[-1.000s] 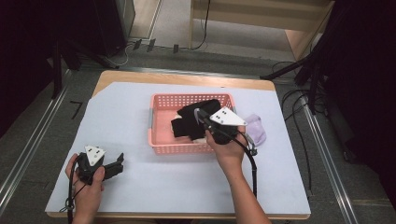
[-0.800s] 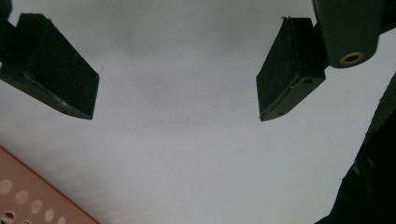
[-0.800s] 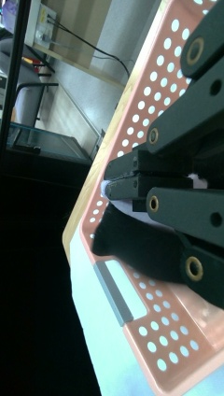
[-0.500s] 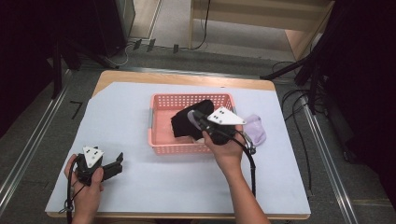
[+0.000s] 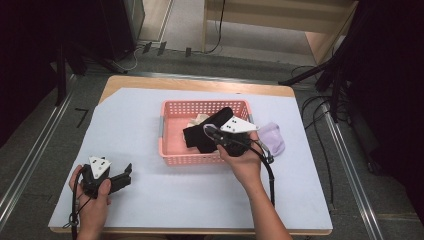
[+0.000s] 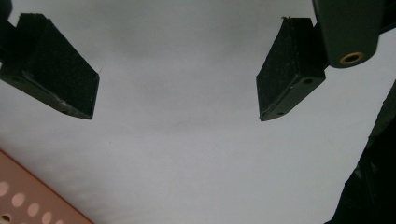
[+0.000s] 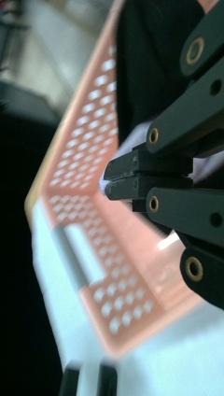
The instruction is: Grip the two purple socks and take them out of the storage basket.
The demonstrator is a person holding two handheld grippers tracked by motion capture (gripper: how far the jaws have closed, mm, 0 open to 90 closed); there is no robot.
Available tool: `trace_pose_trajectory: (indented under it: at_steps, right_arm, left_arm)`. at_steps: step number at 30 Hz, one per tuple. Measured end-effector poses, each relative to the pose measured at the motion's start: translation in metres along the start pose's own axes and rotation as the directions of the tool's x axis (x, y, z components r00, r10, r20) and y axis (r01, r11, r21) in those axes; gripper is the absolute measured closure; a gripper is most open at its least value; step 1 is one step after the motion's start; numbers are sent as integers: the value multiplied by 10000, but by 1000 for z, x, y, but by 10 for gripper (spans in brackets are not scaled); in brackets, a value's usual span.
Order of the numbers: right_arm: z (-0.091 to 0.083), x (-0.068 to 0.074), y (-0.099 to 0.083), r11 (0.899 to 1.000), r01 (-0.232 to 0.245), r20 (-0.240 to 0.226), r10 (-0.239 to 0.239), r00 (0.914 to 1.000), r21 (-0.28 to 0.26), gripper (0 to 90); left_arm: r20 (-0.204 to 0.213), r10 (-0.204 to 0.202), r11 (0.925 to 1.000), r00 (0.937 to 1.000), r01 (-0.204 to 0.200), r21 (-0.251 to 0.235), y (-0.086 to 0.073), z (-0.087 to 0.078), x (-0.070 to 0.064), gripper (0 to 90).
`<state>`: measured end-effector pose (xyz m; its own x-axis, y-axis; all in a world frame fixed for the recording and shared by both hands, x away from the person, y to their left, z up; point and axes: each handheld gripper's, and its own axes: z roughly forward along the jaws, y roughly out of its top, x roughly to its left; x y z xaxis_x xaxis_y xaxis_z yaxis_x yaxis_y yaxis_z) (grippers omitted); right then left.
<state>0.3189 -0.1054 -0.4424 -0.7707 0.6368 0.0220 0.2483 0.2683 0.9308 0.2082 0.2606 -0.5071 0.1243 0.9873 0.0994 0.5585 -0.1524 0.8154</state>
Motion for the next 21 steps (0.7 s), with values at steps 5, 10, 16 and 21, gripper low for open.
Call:
trace_pose_trajectory:
  at_steps: [5,10,16,21]
  right_arm:
    - [-8,-14,-3,9879,-1181,918,1273,9876,-1001,900]
    - [-4,-6,-10,9985,-415,1261,459,9910,-370,900]
    - [-27,-5,18,9568,-805,763,1057,9915,-2793,900]
    - [-23,-15,11,9872,-527,1502,756,9858,-1508,900]
  left_arm:
    - [18,-104,9998,9999,104,-140,-1,-1,0,143]
    - [18,2,10000,10000,-1,-61,0,-1,0,142]
    - [10,-57,9999,10000,57,-99,0,-1,0,142]
    - [35,-102,9998,9999,102,-144,-1,-1,0,142]
